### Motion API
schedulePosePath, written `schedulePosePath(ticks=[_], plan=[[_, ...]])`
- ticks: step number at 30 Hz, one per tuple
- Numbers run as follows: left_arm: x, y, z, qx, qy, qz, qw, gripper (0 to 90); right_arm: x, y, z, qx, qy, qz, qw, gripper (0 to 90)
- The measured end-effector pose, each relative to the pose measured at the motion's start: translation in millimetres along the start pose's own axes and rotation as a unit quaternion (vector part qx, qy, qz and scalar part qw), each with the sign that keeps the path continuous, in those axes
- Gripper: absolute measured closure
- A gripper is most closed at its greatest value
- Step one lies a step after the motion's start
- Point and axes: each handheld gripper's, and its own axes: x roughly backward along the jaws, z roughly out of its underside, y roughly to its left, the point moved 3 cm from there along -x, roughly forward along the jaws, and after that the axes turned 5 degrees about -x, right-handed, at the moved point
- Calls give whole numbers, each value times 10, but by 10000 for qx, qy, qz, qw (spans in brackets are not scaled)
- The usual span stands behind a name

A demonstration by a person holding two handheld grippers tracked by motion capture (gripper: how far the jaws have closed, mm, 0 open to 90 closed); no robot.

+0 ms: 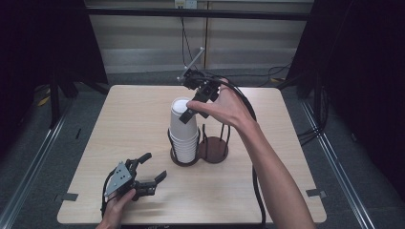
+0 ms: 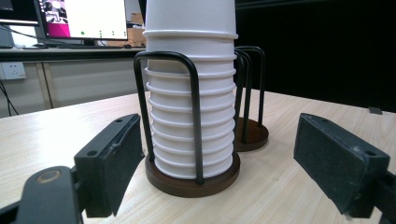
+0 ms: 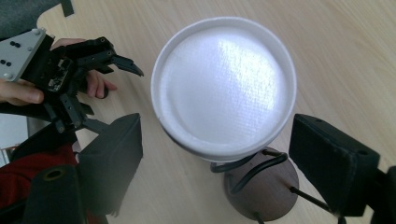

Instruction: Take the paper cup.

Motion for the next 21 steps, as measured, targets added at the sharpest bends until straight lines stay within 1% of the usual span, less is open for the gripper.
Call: schedulePosePath(ticks=[1,2,5,6,8,9,11,12,13,14,15,16,18,19,21], plan=[[-1,0,0,2,-2,-1,10000,155,-2,-3,-23,5,31,55,10000,199],[0,1,-1,14,19,2,10000,154,-5,-6,-38,14,37,62,10000,195],[1,9,-1,-13,29,12,10000,153,-13,-1,-108,8,33,-14,10000,202],[2,9,-1,-46,23,1,10000,154,-24,0,-121,17,100,-23,9999,198],[4,8,-1,-59,28,4,10000,154,-78,-9,-154,59,286,55,9996,182],[3,9,-1,-53,23,9,10000,154,-97,-12,-165,117,367,58,9992,179],[3,9,-1,-55,29,3,10000,154,-135,-15,-183,158,377,-12,9992,165],[1,4,-2,-35,11,0,10000,154,-145,-10,-200,158,375,-4,9992,158],[1,5,-2,-40,11,0,10000,154,-153,-12,-210,154,334,-44,9993,148],[2,5,-2,-39,11,-2,10000,154,-201,-18,-223,147,476,-40,9987,165],[1,4,-2,-43,11,-2,10000,154,-201,-18,-223,147,476,-40,9987,165],[1,2,-2,-27,6,18,10000,154,-243,-16,-228,201,591,-7,9980,175],[1,3,-2,-25,6,17,10000,154,-253,-14,-230,197,588,11,9981,182],[2,5,-2,-41,9,4,10000,154,-273,-16,-233,249,636,75,9976,197],[2,5,-2,-36,8,4,10000,154,-276,-15,-234,226,669,73,9975,201]])
